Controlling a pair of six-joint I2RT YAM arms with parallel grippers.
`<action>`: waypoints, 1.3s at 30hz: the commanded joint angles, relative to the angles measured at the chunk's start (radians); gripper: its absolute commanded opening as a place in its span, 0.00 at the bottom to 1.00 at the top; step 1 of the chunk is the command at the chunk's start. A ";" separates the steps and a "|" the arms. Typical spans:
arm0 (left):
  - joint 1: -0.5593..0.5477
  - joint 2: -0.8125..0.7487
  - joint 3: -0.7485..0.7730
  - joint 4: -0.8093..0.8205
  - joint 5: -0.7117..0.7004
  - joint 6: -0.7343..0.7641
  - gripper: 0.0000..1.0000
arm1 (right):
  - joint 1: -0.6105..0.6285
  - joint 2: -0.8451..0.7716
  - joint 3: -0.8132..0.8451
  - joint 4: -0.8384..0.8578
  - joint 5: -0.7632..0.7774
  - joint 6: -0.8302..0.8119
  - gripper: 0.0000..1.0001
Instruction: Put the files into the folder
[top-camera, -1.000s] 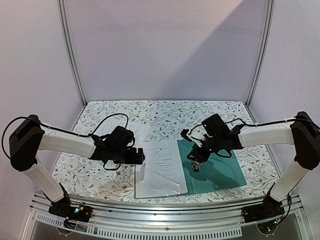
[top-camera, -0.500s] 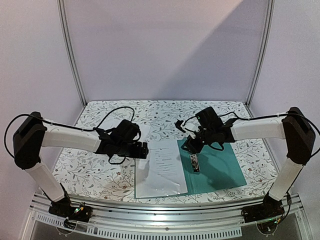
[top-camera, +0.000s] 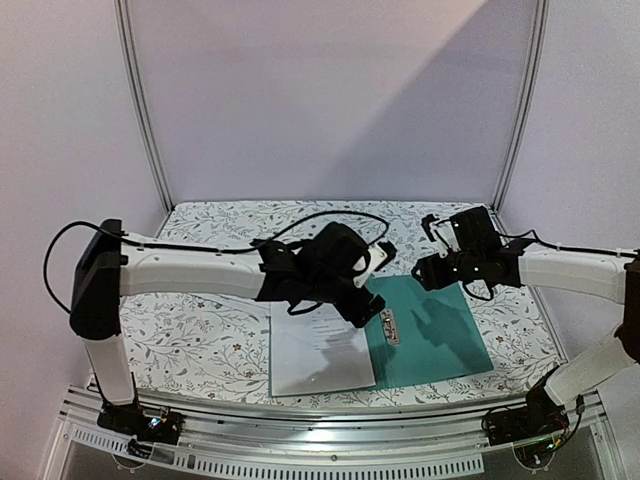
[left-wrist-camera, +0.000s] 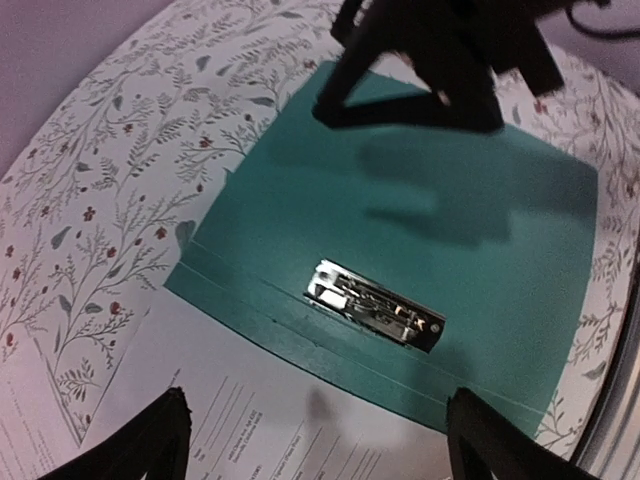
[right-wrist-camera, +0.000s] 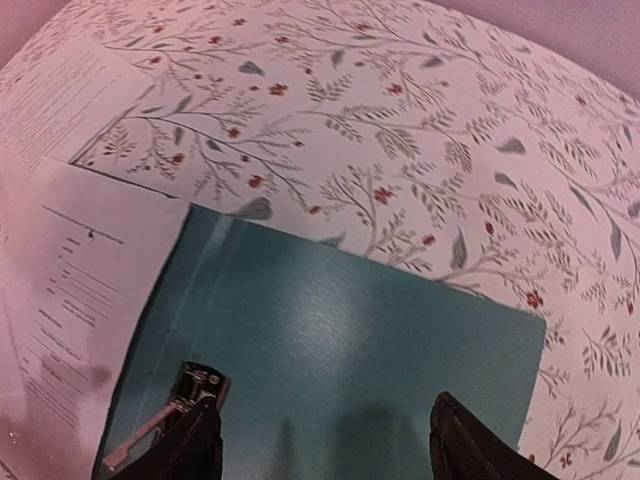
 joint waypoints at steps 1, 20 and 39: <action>-0.046 0.082 0.071 -0.092 0.045 0.176 0.88 | -0.062 -0.056 -0.099 -0.041 -0.008 0.155 0.70; -0.041 0.328 0.284 -0.135 -0.071 0.250 0.82 | -0.110 -0.122 -0.193 -0.018 -0.024 0.179 0.70; 0.115 0.512 0.529 -0.140 -0.055 0.242 0.80 | -0.126 -0.162 -0.211 -0.043 -0.023 0.185 0.70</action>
